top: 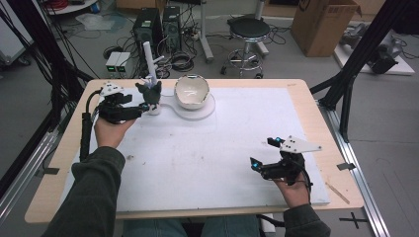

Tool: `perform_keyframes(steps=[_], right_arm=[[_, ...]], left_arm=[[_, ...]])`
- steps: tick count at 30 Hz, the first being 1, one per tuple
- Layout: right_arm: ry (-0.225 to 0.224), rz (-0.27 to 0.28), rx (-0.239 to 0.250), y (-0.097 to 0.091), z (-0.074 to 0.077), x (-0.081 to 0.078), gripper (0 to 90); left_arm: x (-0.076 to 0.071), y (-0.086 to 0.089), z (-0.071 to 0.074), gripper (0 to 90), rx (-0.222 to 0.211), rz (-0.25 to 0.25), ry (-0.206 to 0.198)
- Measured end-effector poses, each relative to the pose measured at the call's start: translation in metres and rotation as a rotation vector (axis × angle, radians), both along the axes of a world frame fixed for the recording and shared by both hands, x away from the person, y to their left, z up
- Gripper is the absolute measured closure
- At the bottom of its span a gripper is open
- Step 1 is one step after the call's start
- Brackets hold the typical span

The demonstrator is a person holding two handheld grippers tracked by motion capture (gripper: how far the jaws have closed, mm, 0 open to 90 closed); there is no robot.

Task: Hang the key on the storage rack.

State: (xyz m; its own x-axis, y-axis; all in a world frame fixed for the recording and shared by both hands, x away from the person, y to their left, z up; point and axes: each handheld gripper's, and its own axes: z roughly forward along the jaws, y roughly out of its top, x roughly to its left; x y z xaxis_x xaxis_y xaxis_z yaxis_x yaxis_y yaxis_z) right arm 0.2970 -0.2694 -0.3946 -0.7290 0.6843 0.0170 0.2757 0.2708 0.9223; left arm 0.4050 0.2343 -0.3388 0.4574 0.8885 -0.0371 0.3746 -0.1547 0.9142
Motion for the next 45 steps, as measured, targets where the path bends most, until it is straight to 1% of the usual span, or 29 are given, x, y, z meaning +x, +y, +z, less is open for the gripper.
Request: perform_keyframes(steps=[4, 13, 15, 17, 18, 19, 21, 22, 25, 28, 30, 33, 35, 36, 38, 40, 41, 44, 45], right_arm=[[0.0, -0.003, 0.003, 0.0, 0.0, 0.0, 3.9], [0.003, -0.007, 0.001, 0.0, 0.0, 0.001, 3.9], [0.002, -0.006, 0.0, 0.0, 0.0, 0.001, 3.9], [0.002, -0.007, -0.002, 0.0, 0.0, 0.001, 3.9], [0.006, -0.008, -0.002, 0.0, -0.001, 0.0, 3.9], [-0.003, -0.009, -0.007, 0.0, -0.001, 0.001, 3.9], [0.009, -0.011, -0.002, 0.0, 0.0, 0.0, 3.9], [0.009, -0.011, -0.002, 0.0, 0.0, 0.0, 3.9], [0.001, -0.013, 0.0, -0.001, 0.0, 0.0, 3.9], [0.005, -0.018, 0.0, -0.002, 0.0, 0.001, 3.9], [0.009, -0.021, -0.001, -0.002, -0.001, 0.001, 3.9], [0.006, -0.022, -0.005, -0.003, -0.001, 0.001, 3.9], [0.007, -0.02, -0.009, -0.003, -0.001, 0.002, 3.9], [0.01, -0.02, -0.01, -0.003, -0.001, 0.002, 3.9], [0.013, -0.022, -0.011, -0.003, -0.002, 0.002, 3.9], [0.015, -0.025, -0.011, -0.003, -0.002, 0.002, 3.9], [0.007, -0.023, -0.008, -0.003, -0.002, 0.003, 3.9], [0.013, -0.029, -0.001, -0.004, -0.002, 0.003, 3.9], [0.01, -0.03, -0.003, -0.005, -0.002, 0.003, 3.9]], left_arm=[[-0.004, 0.002, 0.001, 27.8, -0.008, -0.004, -0.006], [-0.015, 0.004, 0.001, 26.7, -0.019, -0.022, -0.011], [-0.016, 0.004, 0.001, 26.2, -0.005, -0.03, -0.004], [-0.018, 0.003, 0.002, 25.8, -0.005, -0.037, -0.009], [-0.019, 0.003, 0.003, 25.8, -0.012, -0.039, -0.013], [-0.02, 0.003, 0.004, 25.8, -0.008, -0.045, -0.014], [-0.022, 0.002, 0.005, 25.8, -0.008, -0.051, -0.019], [-0.023, 0.001, 0.005, 25.8, -0.01, -0.052, -0.018], [-0.027, 0.0, 0.007, 25.6, 0.0, -0.065, -0.025], [-0.03, -0.001, 0.008, 25.6, 0.003, -0.079, -0.033], [-0.033, -0.001, 0.007, 25.7, -0.007, -0.078, -0.041], [-0.036, 0.0, 0.004, 25.7, -0.001, -0.086, -0.035], [-0.039, -0.001, 0.004, 25.5, 0.001, -0.094, -0.04], [-0.04, -0.002, 0.003, 25.5, 0.003, -0.097, -0.037], [-0.042, -0.003, 0.003, 25.2, 0.013, -0.104, -0.035], [-0.044, -0.003, 0.003, 25.0, 0.01, -0.108, -0.037], [-0.045, -0.002, 0.002, 24.8, 0.007, -0.11, -0.038], [-0.048, -0.002, 0.002, 24.8, 0.013, -0.115, -0.041], [-0.05, -0.003, 0.002, 24.8, 0.007, -0.117, -0.041]])
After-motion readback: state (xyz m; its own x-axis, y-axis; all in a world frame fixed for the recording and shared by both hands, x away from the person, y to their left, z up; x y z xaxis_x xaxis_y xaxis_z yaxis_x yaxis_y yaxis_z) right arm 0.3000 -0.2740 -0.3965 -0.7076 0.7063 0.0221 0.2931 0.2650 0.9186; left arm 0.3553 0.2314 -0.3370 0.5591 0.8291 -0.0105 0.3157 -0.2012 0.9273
